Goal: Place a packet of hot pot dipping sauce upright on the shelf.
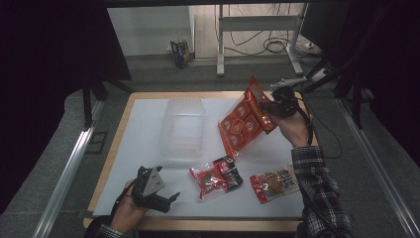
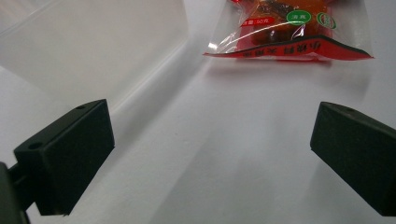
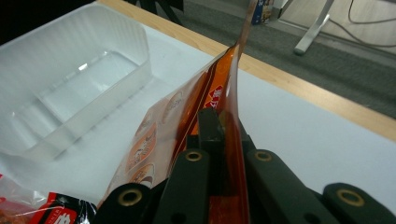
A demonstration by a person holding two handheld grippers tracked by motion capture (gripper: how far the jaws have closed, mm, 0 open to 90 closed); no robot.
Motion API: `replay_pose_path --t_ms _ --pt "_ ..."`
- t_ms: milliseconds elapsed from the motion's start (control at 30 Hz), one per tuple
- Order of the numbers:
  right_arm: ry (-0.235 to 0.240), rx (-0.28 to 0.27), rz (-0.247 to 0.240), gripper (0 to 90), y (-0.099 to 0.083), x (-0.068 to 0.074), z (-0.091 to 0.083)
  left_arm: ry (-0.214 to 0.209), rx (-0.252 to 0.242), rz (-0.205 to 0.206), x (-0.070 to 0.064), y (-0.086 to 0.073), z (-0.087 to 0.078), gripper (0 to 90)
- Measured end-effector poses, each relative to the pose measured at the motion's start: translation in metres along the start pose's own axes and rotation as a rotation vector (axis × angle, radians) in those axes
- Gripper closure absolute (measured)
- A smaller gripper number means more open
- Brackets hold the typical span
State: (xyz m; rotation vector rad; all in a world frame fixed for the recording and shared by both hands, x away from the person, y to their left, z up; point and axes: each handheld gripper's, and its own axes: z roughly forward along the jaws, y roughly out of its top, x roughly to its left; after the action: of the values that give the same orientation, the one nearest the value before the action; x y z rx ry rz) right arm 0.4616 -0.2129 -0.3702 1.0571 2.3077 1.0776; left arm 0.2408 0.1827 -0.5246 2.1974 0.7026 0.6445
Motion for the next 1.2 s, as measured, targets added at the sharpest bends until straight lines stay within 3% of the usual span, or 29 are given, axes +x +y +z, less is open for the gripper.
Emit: replay_pose_path --t_ms 133,233,367,567,800,1200 --pt "0.014 -0.004 -0.019 88.6 0.010 0.011 -0.003 0.002 0.005 0.006 -0.001 0.000 0.000 0.0" --pt "0.050 -0.019 -0.031 88.7 0.023 0.022 -0.009 0.003 0.009 0.011 -0.001 0.000 0.000 0.0" --pt "0.054 -0.019 -0.084 88.6 0.035 0.035 -0.014 0.004 0.010 0.014 -0.001 0.000 0.000 0.0" --pt "0.053 -0.018 -0.126 88.7 0.051 0.050 -0.017 0.005 0.010 0.023 -0.002 0.001 0.000 0.0" --pt "0.030 -0.030 -0.113 88.7 0.062 0.052 -0.019 0.006 0.011 0.025 -0.001 0.001 0.000 0.0" --pt "0.074 -0.046 -0.115 88.7 0.088 0.065 -0.015 0.005 0.012 0.026 -0.001 0.001 0.001 0.0"
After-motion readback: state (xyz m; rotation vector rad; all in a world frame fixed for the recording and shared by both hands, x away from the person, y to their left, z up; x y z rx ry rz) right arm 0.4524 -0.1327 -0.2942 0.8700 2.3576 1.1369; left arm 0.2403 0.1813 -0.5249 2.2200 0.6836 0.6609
